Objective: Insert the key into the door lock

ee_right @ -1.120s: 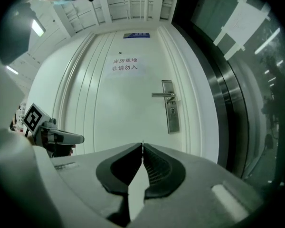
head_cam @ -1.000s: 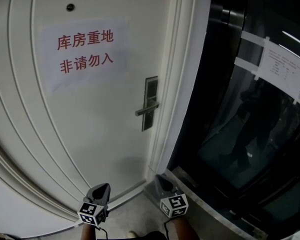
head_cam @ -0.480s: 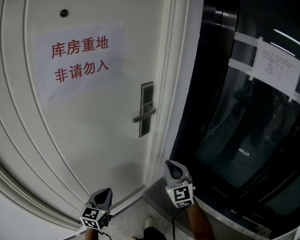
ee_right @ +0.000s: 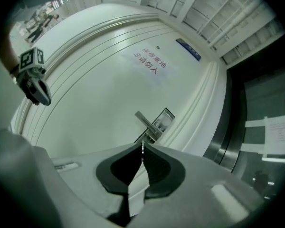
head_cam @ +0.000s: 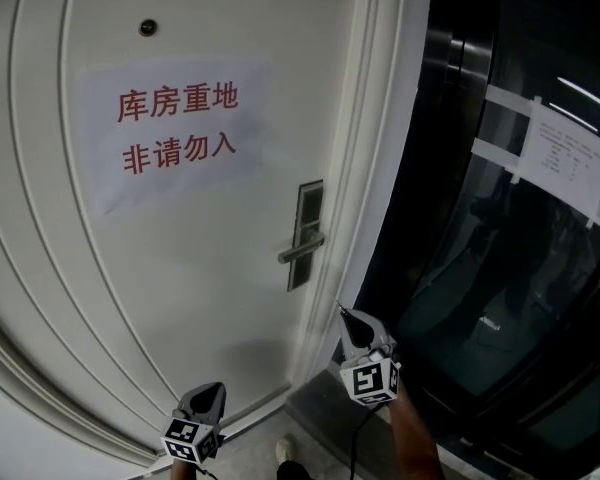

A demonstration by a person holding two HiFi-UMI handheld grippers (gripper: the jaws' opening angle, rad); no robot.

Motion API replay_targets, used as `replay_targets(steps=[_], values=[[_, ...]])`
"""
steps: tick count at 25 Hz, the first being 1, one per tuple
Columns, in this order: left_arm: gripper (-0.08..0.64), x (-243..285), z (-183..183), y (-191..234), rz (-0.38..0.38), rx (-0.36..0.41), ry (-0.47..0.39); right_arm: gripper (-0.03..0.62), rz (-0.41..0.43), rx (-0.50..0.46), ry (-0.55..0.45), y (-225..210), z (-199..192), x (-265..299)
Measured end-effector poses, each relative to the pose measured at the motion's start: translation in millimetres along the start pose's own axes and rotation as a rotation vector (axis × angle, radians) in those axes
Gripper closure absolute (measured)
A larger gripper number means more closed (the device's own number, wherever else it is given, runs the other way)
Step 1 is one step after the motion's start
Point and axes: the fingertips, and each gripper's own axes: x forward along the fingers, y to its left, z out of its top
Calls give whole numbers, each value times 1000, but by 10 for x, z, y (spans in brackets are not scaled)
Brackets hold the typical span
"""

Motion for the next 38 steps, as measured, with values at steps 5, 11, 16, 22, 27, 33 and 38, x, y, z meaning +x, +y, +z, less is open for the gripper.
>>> replay_targets(steps=[5, 11, 16, 22, 27, 33, 38], values=[[558, 101, 3, 82, 5, -7, 1, 581, 30, -106, 19, 15, -75, 264], [558, 233, -5, 167, 11, -16, 10, 581, 62, -187, 37, 33, -189, 600], [558, 345, -9, 220, 18, -21, 12, 581, 82, -239, 42, 27, -243, 857], [558, 450, -27, 293, 34, -26, 16, 581, 100, -270, 48, 27, -338, 1092], [558, 538, -23, 358, 41, -33, 23, 581, 107, -270, 42, 10, -384, 1247], [558, 649, 1, 402, 49, -34, 18, 581, 114, -289, 30, -13, -398, 1401], [558, 673, -14, 442, 57, -37, 21, 581, 120, -302, 33, -11, -429, 1467]])
